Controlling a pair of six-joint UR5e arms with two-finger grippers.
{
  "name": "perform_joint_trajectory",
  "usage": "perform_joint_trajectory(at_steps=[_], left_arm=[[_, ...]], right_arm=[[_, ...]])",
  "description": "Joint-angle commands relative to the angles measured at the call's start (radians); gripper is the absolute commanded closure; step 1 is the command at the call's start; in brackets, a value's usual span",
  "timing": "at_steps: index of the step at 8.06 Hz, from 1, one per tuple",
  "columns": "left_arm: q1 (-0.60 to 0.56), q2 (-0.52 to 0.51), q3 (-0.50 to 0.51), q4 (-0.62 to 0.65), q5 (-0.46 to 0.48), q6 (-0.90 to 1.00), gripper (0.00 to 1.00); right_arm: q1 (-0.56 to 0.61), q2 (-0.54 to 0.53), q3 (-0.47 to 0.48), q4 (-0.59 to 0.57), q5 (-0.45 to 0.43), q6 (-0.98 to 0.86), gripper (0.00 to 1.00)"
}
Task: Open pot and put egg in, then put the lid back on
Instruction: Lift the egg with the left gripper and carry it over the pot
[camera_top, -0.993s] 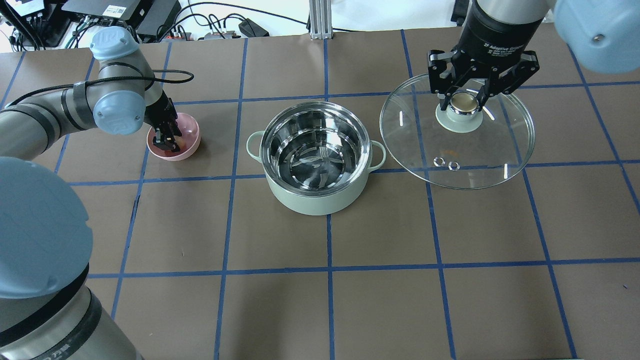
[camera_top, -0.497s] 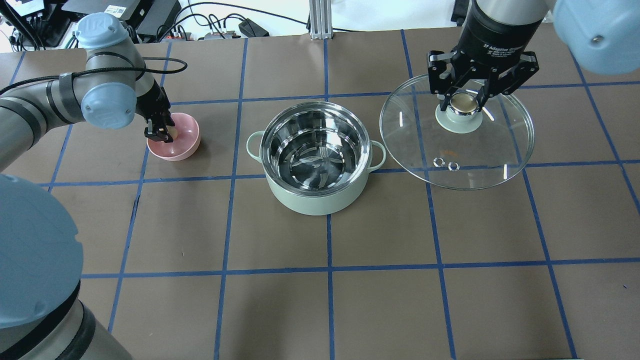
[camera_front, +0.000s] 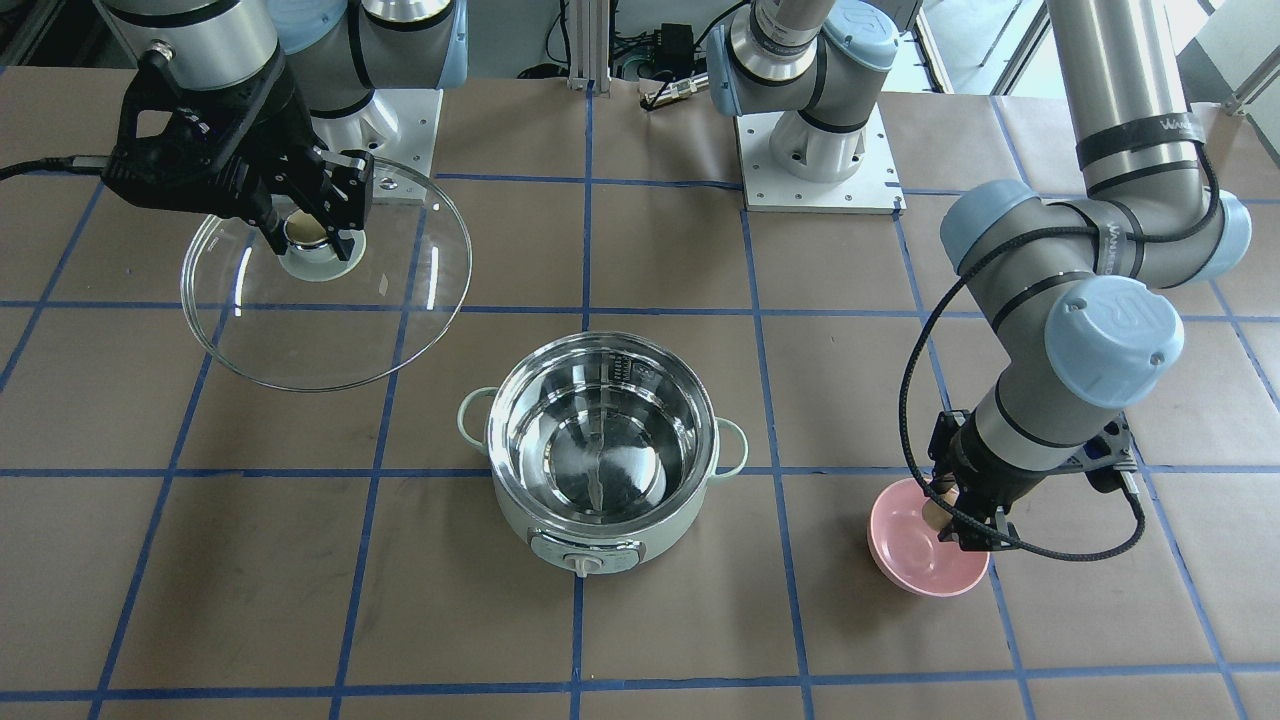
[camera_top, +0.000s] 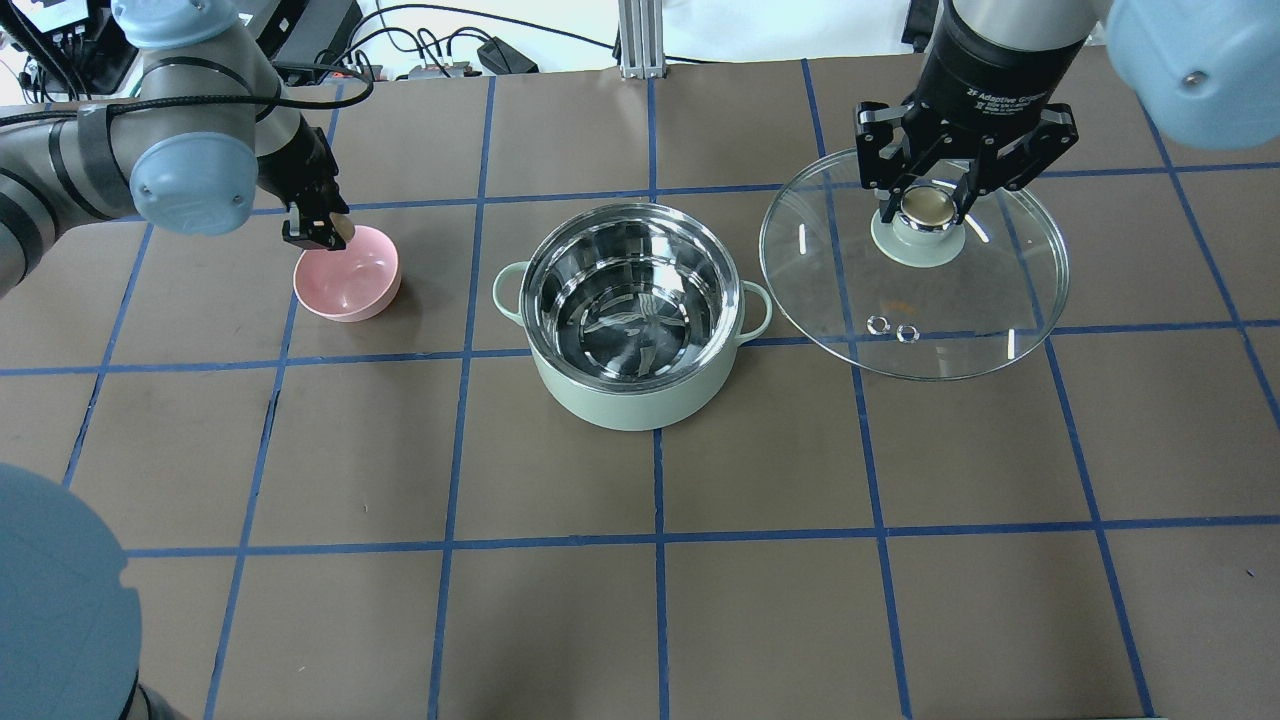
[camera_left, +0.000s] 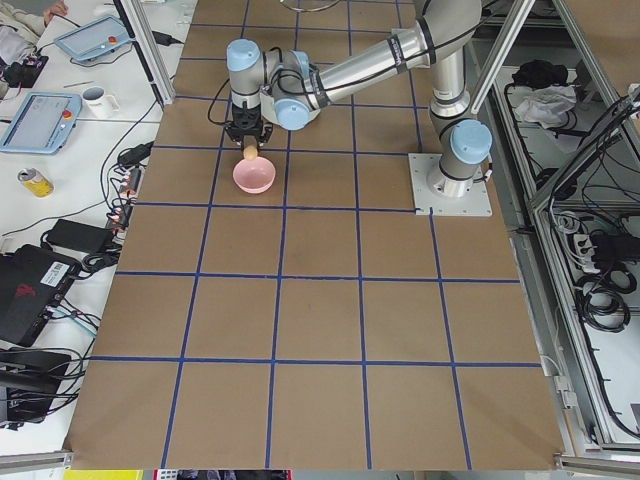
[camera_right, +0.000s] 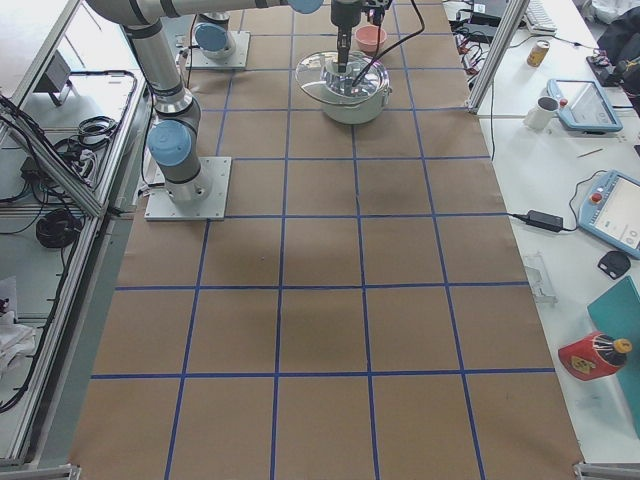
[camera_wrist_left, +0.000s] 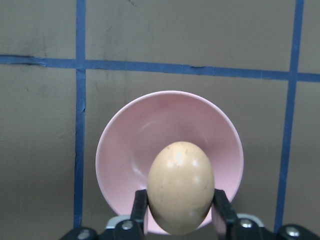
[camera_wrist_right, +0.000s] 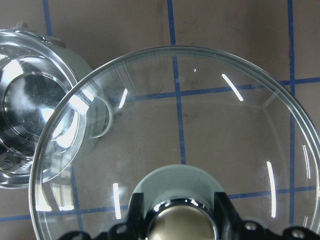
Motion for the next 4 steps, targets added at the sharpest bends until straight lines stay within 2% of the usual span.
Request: perform_joint_trajectory(at_steps=[1, 4], left_arm=[[-0.142, 0.068, 0.007, -0.004, 0.006, -0.114, 1.0], [-0.322, 0.099, 0.008, 0.005, 0.023, -0.282, 1.0]], right_arm=[[0.0, 0.0, 0.0, -0.001, 0.0, 0.0, 0.65], [0.0, 0.0, 0.0, 0.001, 0.0, 0.0, 0.65]])
